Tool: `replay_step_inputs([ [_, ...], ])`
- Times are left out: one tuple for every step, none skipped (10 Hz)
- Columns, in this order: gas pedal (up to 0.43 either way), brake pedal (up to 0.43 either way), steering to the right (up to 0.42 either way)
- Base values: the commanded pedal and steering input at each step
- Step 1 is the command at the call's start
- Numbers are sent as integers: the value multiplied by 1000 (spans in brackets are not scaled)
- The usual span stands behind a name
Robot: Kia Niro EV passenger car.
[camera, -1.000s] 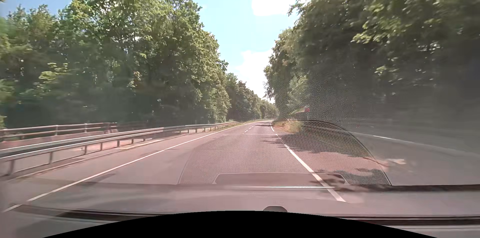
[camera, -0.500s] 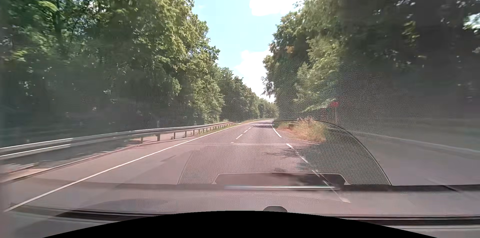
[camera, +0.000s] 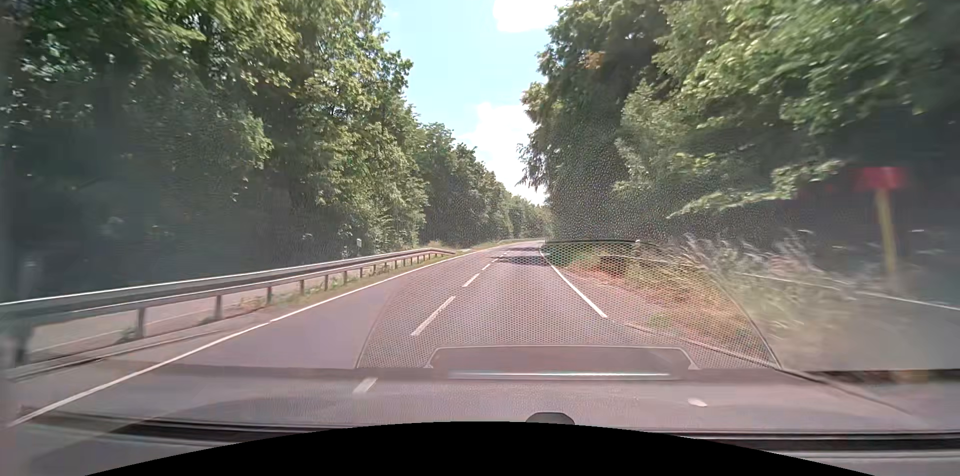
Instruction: Follow the waypoints while adhering to traffic rules and regulations
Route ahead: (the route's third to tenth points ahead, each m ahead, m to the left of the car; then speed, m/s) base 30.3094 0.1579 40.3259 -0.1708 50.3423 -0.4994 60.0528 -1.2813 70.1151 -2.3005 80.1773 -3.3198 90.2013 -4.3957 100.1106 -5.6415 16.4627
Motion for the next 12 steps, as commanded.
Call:
replay_step_inputs([
  [130, 0, 8],
  [130, 0, 7],
  [130, 0, 7],
  [130, 0, 7],
  [130, 0, 6],
  [130, 0, 7],
  [130, 0, 6],
  [130, 0, 5],
  [130, 0, 4],
  [130, 0, 3],
  [130, 0, 3],
  [130, 0, 2],
])
